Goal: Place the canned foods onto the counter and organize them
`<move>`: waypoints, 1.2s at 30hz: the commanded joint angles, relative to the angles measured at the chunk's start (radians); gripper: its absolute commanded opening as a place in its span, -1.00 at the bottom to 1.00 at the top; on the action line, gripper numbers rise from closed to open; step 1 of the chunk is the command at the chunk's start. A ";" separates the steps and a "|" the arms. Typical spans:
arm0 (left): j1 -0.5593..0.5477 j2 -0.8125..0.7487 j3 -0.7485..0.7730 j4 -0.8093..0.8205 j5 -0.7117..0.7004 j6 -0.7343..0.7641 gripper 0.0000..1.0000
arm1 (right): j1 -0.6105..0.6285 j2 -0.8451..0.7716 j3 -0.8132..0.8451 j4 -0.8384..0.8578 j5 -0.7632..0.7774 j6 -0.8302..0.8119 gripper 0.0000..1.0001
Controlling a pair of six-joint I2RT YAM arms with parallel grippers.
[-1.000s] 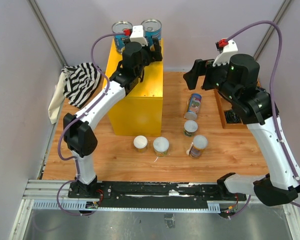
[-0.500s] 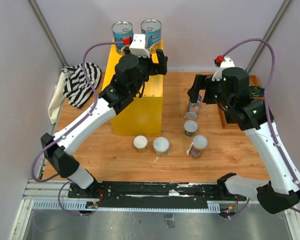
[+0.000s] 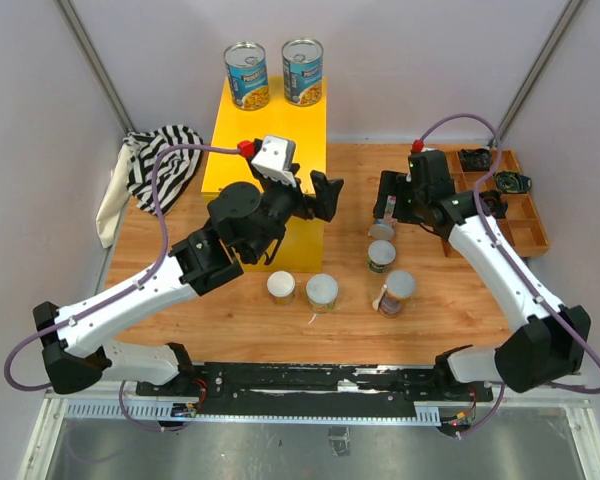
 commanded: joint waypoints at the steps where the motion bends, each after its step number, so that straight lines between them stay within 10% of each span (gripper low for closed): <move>1: -0.058 -0.046 -0.041 0.038 -0.059 -0.018 0.99 | -0.026 0.066 -0.029 0.090 -0.011 0.053 0.97; 36: -0.153 -0.235 -0.266 0.084 -0.104 -0.013 0.99 | -0.050 0.523 0.007 0.226 0.119 0.123 0.98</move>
